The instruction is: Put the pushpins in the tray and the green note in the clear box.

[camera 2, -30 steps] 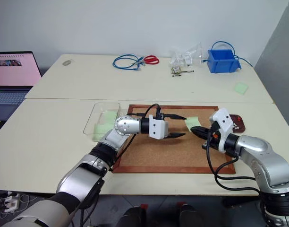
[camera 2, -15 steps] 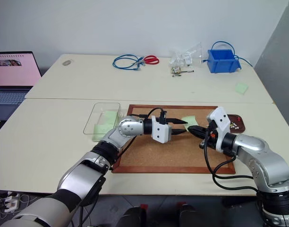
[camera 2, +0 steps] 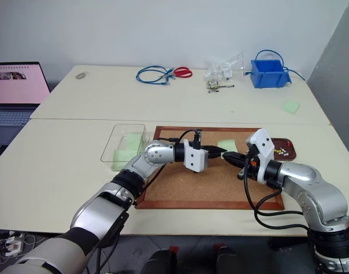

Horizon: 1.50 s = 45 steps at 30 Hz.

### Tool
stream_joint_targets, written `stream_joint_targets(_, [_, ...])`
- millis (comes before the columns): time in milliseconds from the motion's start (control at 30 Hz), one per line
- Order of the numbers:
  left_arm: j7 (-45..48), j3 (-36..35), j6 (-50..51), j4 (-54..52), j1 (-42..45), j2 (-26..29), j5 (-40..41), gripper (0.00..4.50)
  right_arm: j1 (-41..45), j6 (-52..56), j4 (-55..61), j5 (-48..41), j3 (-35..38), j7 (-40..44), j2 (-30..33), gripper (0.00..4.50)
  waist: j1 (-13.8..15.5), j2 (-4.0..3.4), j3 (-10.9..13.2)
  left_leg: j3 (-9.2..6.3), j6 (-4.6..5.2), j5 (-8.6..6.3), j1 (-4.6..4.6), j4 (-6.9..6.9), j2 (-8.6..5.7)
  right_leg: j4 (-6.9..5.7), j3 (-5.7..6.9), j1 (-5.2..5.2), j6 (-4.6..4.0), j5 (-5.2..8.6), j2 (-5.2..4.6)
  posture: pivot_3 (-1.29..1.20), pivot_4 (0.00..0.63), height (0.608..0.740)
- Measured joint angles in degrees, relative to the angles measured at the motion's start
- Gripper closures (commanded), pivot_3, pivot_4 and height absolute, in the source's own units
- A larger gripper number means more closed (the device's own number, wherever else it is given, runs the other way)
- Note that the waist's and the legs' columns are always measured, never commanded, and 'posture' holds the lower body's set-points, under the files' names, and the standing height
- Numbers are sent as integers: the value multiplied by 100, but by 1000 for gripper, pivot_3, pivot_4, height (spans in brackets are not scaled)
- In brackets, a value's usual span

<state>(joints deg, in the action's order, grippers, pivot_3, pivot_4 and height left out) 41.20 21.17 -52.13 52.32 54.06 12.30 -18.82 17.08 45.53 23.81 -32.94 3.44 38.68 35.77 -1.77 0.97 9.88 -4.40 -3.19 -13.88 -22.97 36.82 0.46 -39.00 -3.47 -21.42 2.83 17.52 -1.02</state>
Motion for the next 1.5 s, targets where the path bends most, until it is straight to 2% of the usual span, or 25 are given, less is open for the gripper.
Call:
stream_joint_targets(333, [-1283,336,-606,203,296,443,-1153,4468,447,389,-424,-460,518,-221,-62,4500,2,1,1,0,0,0,0,-1,0,0,-1,-1,0,0,0,0,150,740])
stream_joint_targets(700, [-1668,448,-714,308,419,476,-1350,4468,548,544,-452,-620,592,-267,-23,4500,1,1,1,1,0,0,-2,-1,0,-2,0,-2,0,0,-1,0,150,740])
stream_joint_targets(867, [-1623,447,-727,338,416,479,-1230,4468,547,19,-1017,383,526,-981,34,4500,4,1,1,2,0,0,-2,1,-2,-3,-1,-3,0,0,-4,0,150,740])
stream_joint_targets(1033, [-1072,428,-634,211,345,360,-604,4468,550,-157,-1758,1065,653,-1810,-117,4500,3,0,0,4,-1,0,-3,-5,-1,-5,-2,-9,-1,-1,-3,0,150,740])
stream_joint_targets(1167, [530,208,758,-492,-94,-40,1019,4468,648,-295,-2238,1353,723,-2155,-254,4500,-17,-3,0,12,-1,0,-2,-3,1,-10,-9,-10,-1,-1,-3,0,150,740])
stream_joint_targets(1267, [1586,102,2555,-1503,-407,-131,2105,4468,778,-404,-2728,1444,833,-2270,-268,4500,-41,-4,0,12,0,1,-2,-3,3,-11,-10,-11,-1,-1,0,0,150,740])
stream_joint_targets(1367, [1984,30,3817,-2223,-442,-105,2558,4468,926,-524,-3105,1544,896,-2275,-267,4500,-67,-4,0,11,0,1,2,-2,2,-11,-11,-8,-1,-1,1,0,150,740])
stream_joint_targets(1500, [2065,-42,4794,-2746,-498,-105,2678,4468,1214,-712,-3697,1604,893,-2227,-308,4500,-105,-5,-1,12,1,1,4,-1,2,-11,-12,-7,-1,-1,1,0,150,740])
